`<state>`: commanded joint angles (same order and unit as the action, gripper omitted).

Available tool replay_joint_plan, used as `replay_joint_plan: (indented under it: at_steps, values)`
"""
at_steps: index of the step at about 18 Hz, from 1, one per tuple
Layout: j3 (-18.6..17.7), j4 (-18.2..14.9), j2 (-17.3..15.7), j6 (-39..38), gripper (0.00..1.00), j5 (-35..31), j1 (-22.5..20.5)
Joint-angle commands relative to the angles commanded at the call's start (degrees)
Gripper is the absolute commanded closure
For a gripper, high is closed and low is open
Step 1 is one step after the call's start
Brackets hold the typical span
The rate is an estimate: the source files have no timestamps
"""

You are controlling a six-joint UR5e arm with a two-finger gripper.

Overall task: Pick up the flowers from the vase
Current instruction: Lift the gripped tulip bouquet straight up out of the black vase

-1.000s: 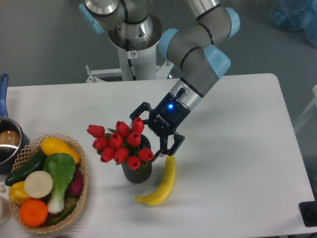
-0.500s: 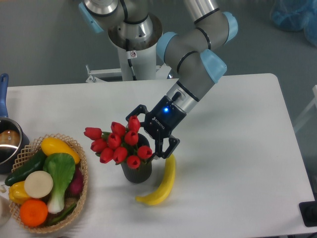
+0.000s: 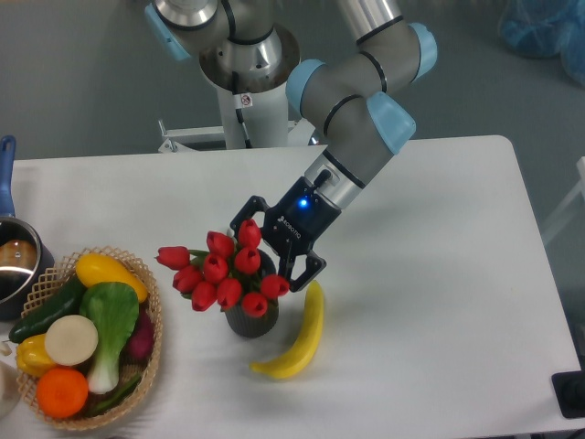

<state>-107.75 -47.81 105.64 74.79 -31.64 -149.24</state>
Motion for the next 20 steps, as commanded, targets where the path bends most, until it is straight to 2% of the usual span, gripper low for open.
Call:
replay_joint_plan:
  at_steps: [6, 10, 11, 20]
  values:
    - [-0.26, 0.09, -0.09, 0.00, 0.55, 1.14, -0.27]
    - [-0.53, 0.09, -0.17, 0.09, 0.57, 2.81, -0.27]
    - [-0.53, 0.00, -0.35, 0.00, 0.61, 2.81, -0.27]
    - [-0.88, 0.00, -2.81, -0.70, 0.61, 4.48, -0.44]
